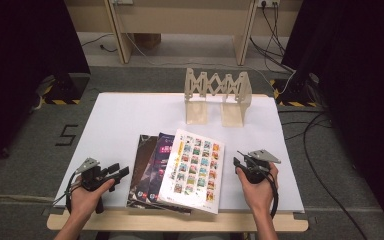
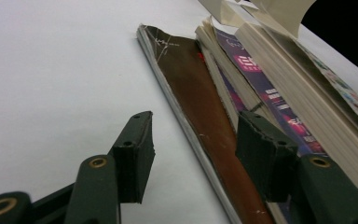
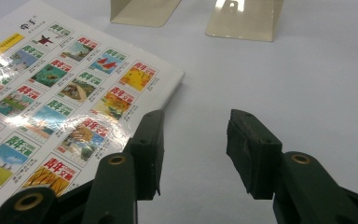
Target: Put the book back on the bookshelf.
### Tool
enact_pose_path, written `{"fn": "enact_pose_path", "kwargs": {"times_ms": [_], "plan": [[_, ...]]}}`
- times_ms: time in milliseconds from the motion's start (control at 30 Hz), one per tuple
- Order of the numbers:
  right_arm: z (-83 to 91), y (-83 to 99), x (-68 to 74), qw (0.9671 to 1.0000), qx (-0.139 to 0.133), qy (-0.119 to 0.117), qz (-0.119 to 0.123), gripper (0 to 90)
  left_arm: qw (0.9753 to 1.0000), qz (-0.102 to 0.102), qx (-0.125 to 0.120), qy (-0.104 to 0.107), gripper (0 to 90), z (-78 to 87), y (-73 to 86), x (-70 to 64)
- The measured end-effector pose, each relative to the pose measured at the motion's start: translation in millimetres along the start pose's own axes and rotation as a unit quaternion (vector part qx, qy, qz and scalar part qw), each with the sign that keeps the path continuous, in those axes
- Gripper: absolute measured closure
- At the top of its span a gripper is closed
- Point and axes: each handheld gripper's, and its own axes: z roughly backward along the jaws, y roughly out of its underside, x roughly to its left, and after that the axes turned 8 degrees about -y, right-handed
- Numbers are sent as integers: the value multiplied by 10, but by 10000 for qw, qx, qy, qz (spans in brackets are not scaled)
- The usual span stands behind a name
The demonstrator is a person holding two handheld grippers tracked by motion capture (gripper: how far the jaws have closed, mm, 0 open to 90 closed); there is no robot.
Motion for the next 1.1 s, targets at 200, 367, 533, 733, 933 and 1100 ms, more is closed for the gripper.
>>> {"fn": "enact_pose_path", "kwargs": {"times_ms": [200, 367, 533, 733, 933, 1100], "plan": [[-11, -18, 47, 9998, 176, -49, 35, 545, 9999, -56, 74, 97, 444, -15, -23, -67], [-23, -7, 83, 9995, 286, -126, -4, 533, 9991, -76, 181, 367, 441, -25, -95, -210], [-84, 11, 178, 9966, 588, -509, -287, 573, 9963, 5, 242, 828, 435, -49, -196, -398], [-133, 23, 251, 9935, 805, -702, -382, 546, 9924, -304, 462, 1099, 420, -173, -309, -662], [-206, 45, 319, 9896, 1081, -837, -448, 526, 9871, -452, 915, 1237, 405, -430, -378, -859], [-273, 50, 321, 9849, 1204, -1038, -692, 510, 9810, -511, 1526, 1087, 396, -750, -424, -992]]}}
